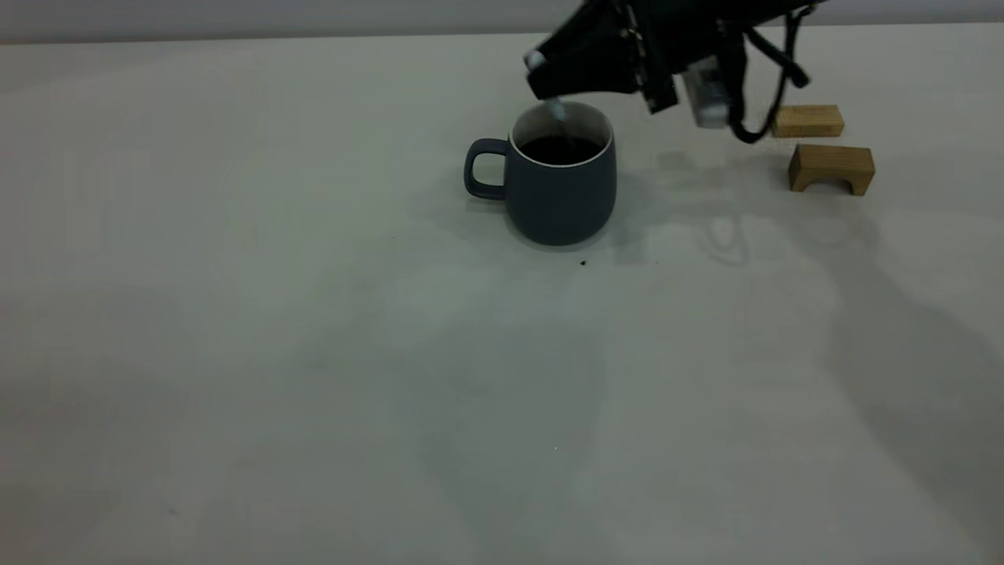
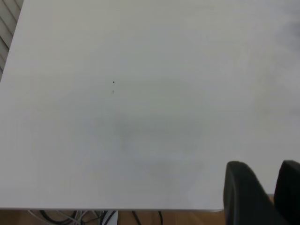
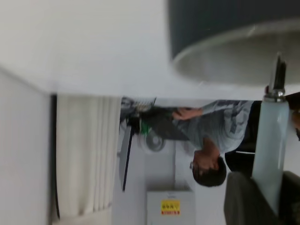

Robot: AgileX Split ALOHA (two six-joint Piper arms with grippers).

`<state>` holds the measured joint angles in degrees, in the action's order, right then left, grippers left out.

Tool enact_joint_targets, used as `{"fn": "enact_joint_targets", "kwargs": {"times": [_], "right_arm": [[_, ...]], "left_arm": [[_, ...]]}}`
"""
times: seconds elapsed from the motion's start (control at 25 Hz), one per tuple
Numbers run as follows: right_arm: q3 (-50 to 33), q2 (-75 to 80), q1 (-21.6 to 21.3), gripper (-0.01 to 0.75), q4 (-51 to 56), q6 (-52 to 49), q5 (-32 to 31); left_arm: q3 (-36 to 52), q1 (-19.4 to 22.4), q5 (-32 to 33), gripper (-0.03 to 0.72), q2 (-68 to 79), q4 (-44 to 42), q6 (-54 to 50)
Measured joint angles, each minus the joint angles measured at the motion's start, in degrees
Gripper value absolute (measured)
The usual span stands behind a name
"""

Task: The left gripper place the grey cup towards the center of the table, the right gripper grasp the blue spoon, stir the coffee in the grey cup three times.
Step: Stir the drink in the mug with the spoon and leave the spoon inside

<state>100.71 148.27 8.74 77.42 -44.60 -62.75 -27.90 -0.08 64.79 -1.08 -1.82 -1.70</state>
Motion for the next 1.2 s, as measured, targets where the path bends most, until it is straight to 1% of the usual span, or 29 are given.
{"fn": "enact_joint_targets", "kwargs": {"times": [0.12, 0.24, 0.52, 0.64, 0.76, 0.96, 1.08, 1.2], "right_arm": [[0.0, 0.0, -0.13, 0.137, -1.23, -3.89, -2.59], [0.0, 0.06, 0.61, 0.137, -0.13, -3.71, -3.29], [0.0, 0.06, 2.19, 0.137, 7.01, 10.21, -3.23], [0.0, 0.06, 2.01, 0.137, 6.87, 12.6, -1.73], [0.0, 0.06, 1.02, 0.137, 4.79, 10.68, -1.25], [0.0, 0.06, -0.94, 0.137, -1.66, 1.95, -2.09], [0.06, 0.06, -0.94, 0.137, -2.7, -2.94, -3.52], [0.06, 0.06, 0.07, 0.137, -2.42, -3.81, -3.69]], "left_arm": [[0.0, 0.0, 0.0, 0.238, 0.0, 0.0, 0.0], [0.0, 0.0, 0.0, 0.238, 0.0, 0.0, 0.0], [0.0, 0.0, 0.0, 0.238, 0.0, 0.0, 0.0], [0.0, 0.0, 0.0, 0.238, 0.0, 0.0, -0.05], [0.0, 0.0, 0.0, 0.238, 0.0, 0.0, -0.05], [0.0, 0.0, 0.0, 0.238, 0.0, 0.0, -0.05], [0.0, 0.0, 0.0, 0.238, 0.0, 0.0, -0.05], [0.0, 0.0, 0.0, 0.238, 0.0, 0.0, -0.05]]}}
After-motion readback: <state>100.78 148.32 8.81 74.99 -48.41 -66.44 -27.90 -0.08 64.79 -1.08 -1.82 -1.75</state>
